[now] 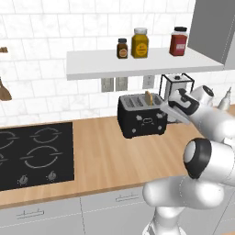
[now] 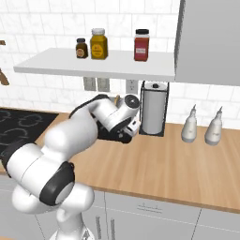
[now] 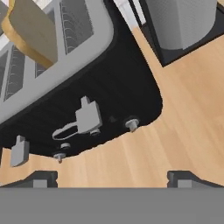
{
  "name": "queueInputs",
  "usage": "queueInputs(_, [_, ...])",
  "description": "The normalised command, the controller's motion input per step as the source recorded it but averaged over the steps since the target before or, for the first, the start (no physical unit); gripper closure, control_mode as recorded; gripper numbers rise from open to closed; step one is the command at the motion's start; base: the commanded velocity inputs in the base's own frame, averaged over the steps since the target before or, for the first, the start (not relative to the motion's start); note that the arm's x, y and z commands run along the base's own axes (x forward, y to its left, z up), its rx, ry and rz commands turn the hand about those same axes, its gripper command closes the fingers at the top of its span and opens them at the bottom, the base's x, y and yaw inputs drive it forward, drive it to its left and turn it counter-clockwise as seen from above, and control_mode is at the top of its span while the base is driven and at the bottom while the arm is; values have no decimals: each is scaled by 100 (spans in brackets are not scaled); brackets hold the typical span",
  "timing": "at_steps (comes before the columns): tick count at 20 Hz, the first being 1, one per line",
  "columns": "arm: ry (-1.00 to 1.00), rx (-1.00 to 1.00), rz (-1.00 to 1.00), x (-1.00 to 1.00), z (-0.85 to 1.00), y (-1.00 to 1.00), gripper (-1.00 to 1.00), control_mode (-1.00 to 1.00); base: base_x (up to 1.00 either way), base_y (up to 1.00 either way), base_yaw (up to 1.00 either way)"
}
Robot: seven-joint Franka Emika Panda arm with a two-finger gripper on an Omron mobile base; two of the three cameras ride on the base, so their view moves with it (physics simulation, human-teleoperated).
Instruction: Start the toaster. Once the lever pops up, take the bread to the plate on the dining counter.
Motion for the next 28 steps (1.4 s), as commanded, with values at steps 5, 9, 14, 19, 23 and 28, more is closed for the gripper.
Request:
queueInputs(5, [0,0,0,25,-11,-7,-100,-100,0,0,0])
queueInputs(9, [0,0,0,25,-19,0,-100,-100,0,0,0])
queueInputs(14, [0,0,0,22,-19,0,-100,-100,0,0,0])
queueInputs(19, [0,0,0,24,-15,0,-100,-100,0,0,0])
queueInputs(23, [0,0,0,20,-12,0,-100,-100,0,0,0])
queueInputs(28, [0,0,0,13,-17,0,-100,-100,0,0,0])
